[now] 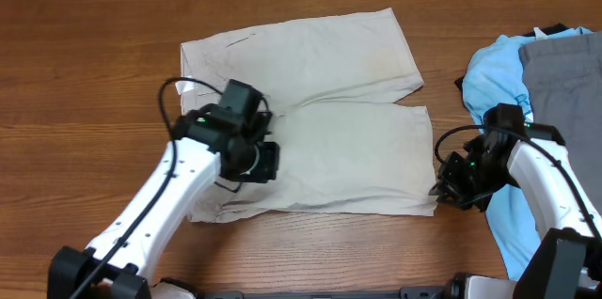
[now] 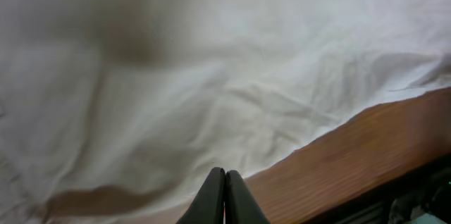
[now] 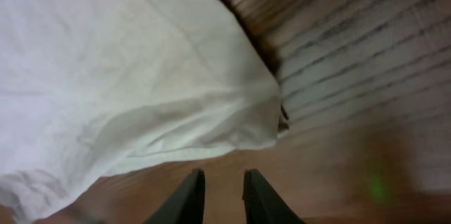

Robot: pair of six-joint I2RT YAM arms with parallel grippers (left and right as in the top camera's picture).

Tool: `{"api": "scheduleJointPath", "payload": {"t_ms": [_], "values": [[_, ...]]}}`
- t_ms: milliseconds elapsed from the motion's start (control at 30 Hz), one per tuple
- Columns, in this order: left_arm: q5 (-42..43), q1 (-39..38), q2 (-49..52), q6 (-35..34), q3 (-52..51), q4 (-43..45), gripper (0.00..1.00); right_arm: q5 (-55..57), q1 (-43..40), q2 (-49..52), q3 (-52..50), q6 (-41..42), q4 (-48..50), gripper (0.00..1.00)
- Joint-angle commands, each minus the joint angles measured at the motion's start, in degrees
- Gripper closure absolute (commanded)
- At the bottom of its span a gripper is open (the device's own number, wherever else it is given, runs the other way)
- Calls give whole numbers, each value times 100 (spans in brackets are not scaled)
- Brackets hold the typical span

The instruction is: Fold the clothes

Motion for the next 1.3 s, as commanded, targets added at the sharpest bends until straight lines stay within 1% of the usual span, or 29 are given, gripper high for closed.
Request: {"api": "scheduleJointPath", "payload": {"t_ms": [0,200,333,400,467,633,700,933,1067,1200,1267], "values": [[46,-273,330,-70,-50,306,94,-116,-4,-22,-341,219,389,76],[-94,-367,1091,-146,-50,651,93,-199,-4,-22,-695,138,785,76],[125,-376,1716,-138,-50,564,96,-203,-4,-22,-678,-26,909,70],[264,-417,1969,-37,-50,490,96,-245,-4,-22,-592,-28,879,63],[267,-479,2192,24,-50,407,96,-280,-4,-22,-450,-96,796,59],[192,-726,2417,138,-120,363,96,-306,-4,-22,103,-258,483,55],[70,-824,2411,140,-125,323,96,-306,-4,-22,428,-308,319,53],[-527,-1290,2234,81,-125,258,95,-297,-4,-22,1727,-765,-321,40],[-894,-1478,1639,-308,-122,234,95,-286,-4,-22,2181,-964,-664,38],[-1193,-1558,697,-977,-122,-68,92,-284,-4,-22,2245,-1080,-951,37],[-1233,-1556,302,-1261,-125,-299,94,-282,-4,-22,2245,-1082,-1071,37]]}}
